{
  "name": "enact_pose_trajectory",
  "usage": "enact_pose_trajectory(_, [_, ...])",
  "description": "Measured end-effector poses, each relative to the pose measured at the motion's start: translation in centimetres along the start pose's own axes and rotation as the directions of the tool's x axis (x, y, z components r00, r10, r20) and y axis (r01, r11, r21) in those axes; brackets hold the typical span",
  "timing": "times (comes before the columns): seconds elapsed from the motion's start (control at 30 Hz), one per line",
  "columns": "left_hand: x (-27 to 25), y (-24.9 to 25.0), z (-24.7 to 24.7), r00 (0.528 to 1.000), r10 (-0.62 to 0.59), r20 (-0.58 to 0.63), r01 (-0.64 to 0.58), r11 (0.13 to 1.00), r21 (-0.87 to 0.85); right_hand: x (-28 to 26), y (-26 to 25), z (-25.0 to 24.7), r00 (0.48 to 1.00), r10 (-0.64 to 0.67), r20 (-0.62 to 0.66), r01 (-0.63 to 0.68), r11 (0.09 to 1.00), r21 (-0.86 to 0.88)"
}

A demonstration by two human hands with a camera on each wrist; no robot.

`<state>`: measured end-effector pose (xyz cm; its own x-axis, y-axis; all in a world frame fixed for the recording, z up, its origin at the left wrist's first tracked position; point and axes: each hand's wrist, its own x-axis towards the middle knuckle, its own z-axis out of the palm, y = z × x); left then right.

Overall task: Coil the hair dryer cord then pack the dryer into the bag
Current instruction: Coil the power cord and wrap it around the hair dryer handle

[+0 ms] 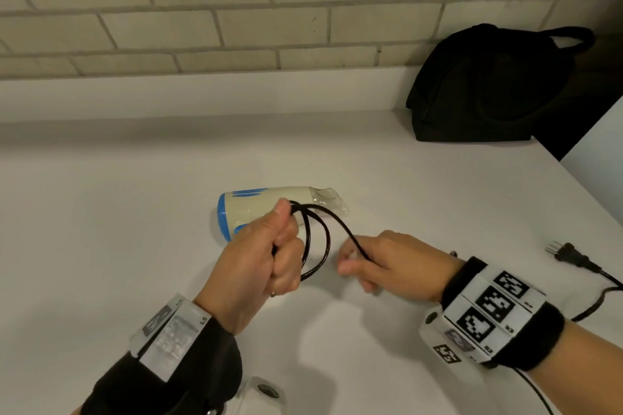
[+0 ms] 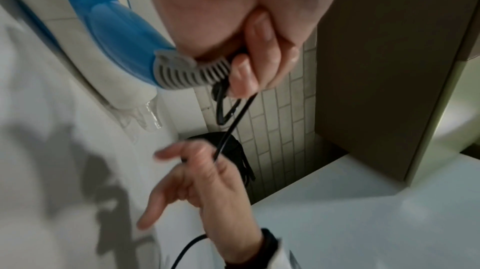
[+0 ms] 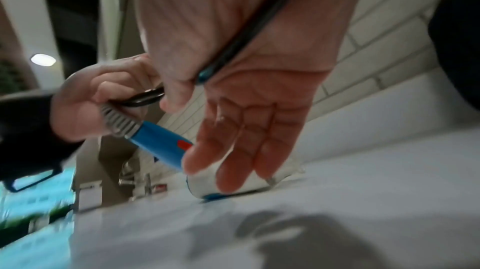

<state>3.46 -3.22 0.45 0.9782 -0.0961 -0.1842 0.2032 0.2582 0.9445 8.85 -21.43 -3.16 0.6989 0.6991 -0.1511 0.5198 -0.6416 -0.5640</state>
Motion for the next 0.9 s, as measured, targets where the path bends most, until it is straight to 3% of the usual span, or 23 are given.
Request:
enact_pose_trajectory(0.1, [0.1,0.9,-0.4,0.995,0.043,-0.089,-0.052,0.993,-0.104,-1.2,-0.1,-0.7,0.954,-0.162,-0.253,0.018,0.872,-0.489])
enact_pose_trajectory(0.17, [0.3,1.5,-1.2,0.986,0.081,-0.143,-0.106,0.978,-0.178,-2.2,0.1,-1.1,0.861,-0.283,-0.423,0.007,0.837,-0.547])
enact_pose_trajectory(0.2, [0.4,1.8,-1.4,0.981,0.098,-0.167,-0.128,0.975,-0.182,-2.5,0.5,-1.2,0.831,-0.332,-0.446,0.035,0.832,-0.554])
enact_pose_trajectory(0.3, [0.6,1.9,-0.5,0.977,0.152,-0.147,-0.166,0.982,-0.089,-2.2,0.3,-0.7,0.829,-0.359,-0.429,0.012,0.779,-0.627])
enact_pose_trajectory(0.4, [0.3,0.4,2.1,0.961,0.275,0.023,-0.270,0.921,0.281,-0.5,-1.7,1.1,0.869,-0.370,-0.328,0.053,0.730,-0.681])
enact_pose_trajectory(0.5, [0.0,-1.5,3.4,0.900,0.397,0.181,-0.429,0.727,0.536,0.3,-3.4,2.0,0.858,-0.410,-0.311,0.125,0.752,-0.647])
enact_pose_trajectory(0.57, [0.2,-1.9,2.8,0.880,0.440,0.177,-0.456,0.683,0.571,-0.2,-3.7,2.0,0.842,-0.436,-0.317,0.155,0.759,-0.632])
enact_pose_trajectory(0.63, [0.5,-2.2,2.1,0.877,0.449,0.170,-0.451,0.648,0.614,-0.8,-3.9,1.5,0.835,-0.423,-0.353,0.198,0.828,-0.525])
enact_pose_trajectory(0.7, [0.5,-2.7,1.9,0.873,0.450,0.186,-0.452,0.606,0.655,-1.4,-4.4,0.7,0.865,-0.386,-0.320,0.259,0.891,-0.373])
enact_pose_trajectory(0.77, [0.4,-3.0,1.8,0.879,0.434,0.197,-0.431,0.549,0.716,-1.7,-4.2,0.2,0.922,-0.346,-0.175,0.303,0.924,-0.233])
enact_pose_trajectory(0.83, [0.5,-3.1,1.5,0.888,0.408,0.211,-0.411,0.503,0.760,-2.0,-3.5,-0.7,0.945,-0.320,-0.068,0.308,0.941,-0.139])
enact_pose_trajectory(0.9, [0.5,-3.4,1.0,0.903,0.368,0.224,-0.393,0.493,0.776,-2.5,-2.4,-2.1,0.951,-0.293,-0.095,0.288,0.955,-0.066])
